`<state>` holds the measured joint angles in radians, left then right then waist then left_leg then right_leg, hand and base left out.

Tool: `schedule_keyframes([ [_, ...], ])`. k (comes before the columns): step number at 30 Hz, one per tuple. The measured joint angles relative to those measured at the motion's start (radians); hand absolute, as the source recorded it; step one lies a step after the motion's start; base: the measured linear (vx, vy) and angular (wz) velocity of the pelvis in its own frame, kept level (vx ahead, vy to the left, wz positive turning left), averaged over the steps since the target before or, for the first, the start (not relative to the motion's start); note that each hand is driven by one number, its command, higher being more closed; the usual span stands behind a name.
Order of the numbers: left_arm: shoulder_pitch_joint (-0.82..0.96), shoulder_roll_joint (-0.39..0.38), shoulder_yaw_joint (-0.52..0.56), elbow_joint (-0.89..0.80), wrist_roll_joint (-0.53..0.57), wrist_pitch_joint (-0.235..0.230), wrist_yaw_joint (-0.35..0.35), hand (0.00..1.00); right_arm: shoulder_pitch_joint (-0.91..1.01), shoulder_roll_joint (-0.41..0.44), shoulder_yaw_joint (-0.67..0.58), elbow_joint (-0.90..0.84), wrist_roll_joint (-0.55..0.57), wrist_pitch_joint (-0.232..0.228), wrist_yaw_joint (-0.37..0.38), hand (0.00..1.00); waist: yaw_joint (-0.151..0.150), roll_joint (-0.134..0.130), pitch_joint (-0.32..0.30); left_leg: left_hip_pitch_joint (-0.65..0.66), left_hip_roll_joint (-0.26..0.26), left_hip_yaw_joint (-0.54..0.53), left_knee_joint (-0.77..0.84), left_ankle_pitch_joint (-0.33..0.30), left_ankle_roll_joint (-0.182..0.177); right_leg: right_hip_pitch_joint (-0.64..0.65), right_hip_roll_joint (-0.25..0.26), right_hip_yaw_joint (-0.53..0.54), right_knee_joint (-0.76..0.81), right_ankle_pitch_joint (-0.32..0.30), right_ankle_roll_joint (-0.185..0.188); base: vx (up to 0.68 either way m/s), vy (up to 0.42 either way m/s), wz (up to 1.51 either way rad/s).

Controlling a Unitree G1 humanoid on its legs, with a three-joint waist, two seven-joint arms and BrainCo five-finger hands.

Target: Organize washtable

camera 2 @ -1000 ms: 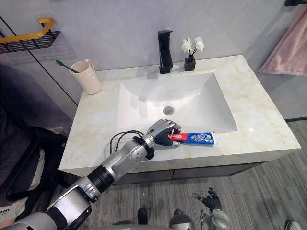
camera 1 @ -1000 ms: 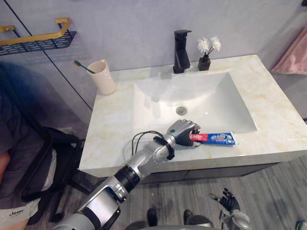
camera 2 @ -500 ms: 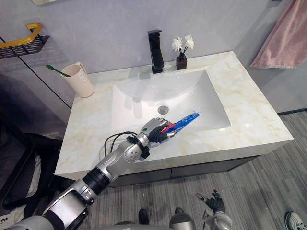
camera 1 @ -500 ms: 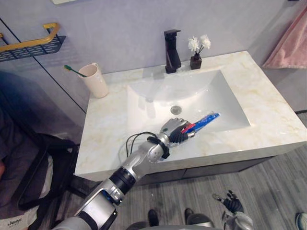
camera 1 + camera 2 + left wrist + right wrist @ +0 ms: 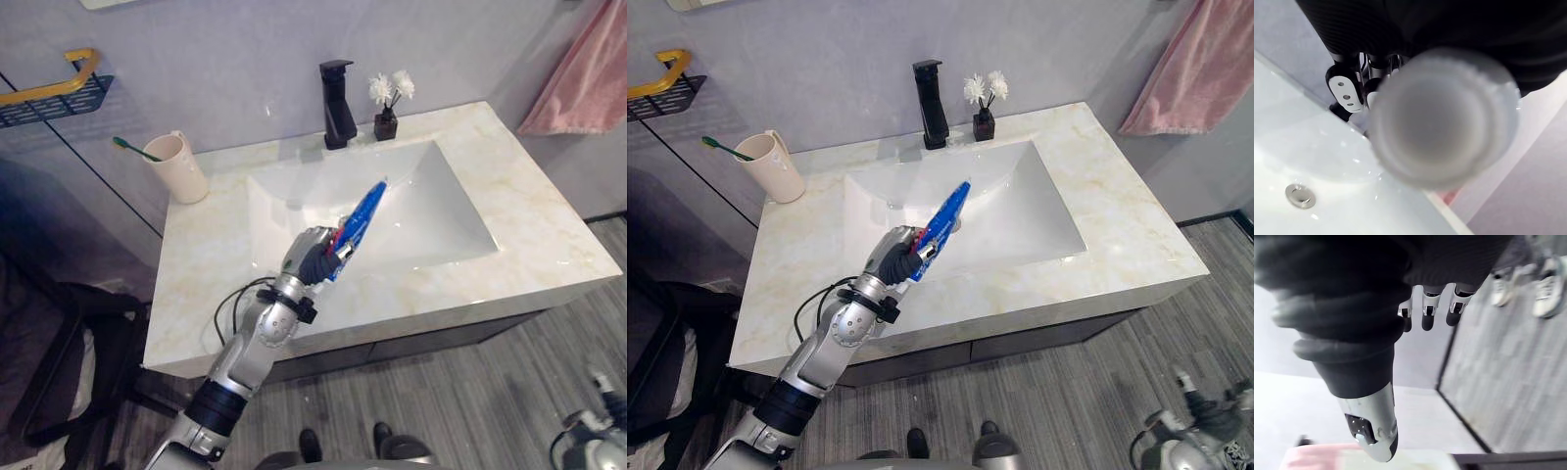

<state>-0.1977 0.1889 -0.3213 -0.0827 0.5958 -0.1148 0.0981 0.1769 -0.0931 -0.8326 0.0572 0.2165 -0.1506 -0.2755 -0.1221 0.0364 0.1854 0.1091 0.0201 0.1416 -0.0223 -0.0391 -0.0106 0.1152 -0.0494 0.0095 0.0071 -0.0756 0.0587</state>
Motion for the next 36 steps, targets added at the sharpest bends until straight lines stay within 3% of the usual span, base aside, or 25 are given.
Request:
schedule_keyframes([
  [4,0.018,-0.001,0.025,-0.016,-0.021,-0.003,0.012,1.0,-0.104,-0.059,0.033,-0.134,-0.021,-0.048,-0.033,0.0,0.006,-0.018,-0.021,-0.003,0.006,0.003,0.005,0.0,-0.001,-0.007,0.007,0.006,0.005,0.002,-0.002,-0.06,-0.037,-0.06],
  [7,0.027,-0.003,0.03,-0.067,-0.052,-0.005,0.012,1.0,-0.191,-0.156,0.144,-0.214,0.01,-0.104,-0.018,0.0,0.028,-0.018,-0.026,-0.011,0.006,0.0,0.009,0.001,-0.001,-0.016,0.01,0.013,0.008,0.008,-0.004,-0.03,-0.013,-0.06],
  [12,0.018,-0.009,0.047,-0.135,-0.132,-0.027,0.015,1.0,-0.419,-0.285,0.464,-0.281,0.169,-0.169,0.105,0.0,0.044,-0.018,-0.029,-0.029,0.005,-0.029,0.031,0.002,-0.001,-0.011,0.008,-0.017,0.008,0.011,-0.001,-0.02,-0.025,0.2],
  [16,-0.002,-0.009,0.038,-0.141,-0.154,-0.027,0.039,1.0,-0.552,-0.242,0.721,-0.277,0.247,-0.167,0.148,0.0,0.092,-0.013,-0.051,-0.035,0.0,-0.069,0.033,0.009,-0.001,0.004,0.003,-0.068,0.006,0.011,-0.001,-0.01,-0.029,0.31],
  [23,-0.071,-0.024,0.022,-0.142,-0.154,-0.024,0.125,1.0,-0.65,-0.075,0.926,-0.189,0.294,-0.119,0.153,0.0,0.14,-0.016,-0.053,-0.051,-0.029,-0.116,0.018,0.038,0.017,0.007,-0.024,-0.125,0.001,0.011,0.0,-0.04,0.005,0.24],
  [31,-0.071,-0.03,0.016,-0.142,-0.152,-0.007,0.161,1.0,-0.65,-0.007,1.018,-0.144,0.364,-0.087,0.173,0.0,0.138,-0.025,-0.057,-0.046,-0.047,-0.152,-0.054,0.096,0.027,0.002,-0.038,-0.167,-0.013,0.024,0.01,-0.05,0.004,0.15],
  [36,-0.071,-0.03,-0.01,-0.142,-0.152,-0.004,0.168,1.0,-0.65,0.032,1.067,-0.068,0.394,-0.076,0.177,0.0,0.14,-0.048,-0.07,-0.043,-0.05,-0.161,-0.07,0.107,0.026,0.001,-0.039,-0.176,-0.018,0.027,0.011,-0.04,-0.006,0.05],
])
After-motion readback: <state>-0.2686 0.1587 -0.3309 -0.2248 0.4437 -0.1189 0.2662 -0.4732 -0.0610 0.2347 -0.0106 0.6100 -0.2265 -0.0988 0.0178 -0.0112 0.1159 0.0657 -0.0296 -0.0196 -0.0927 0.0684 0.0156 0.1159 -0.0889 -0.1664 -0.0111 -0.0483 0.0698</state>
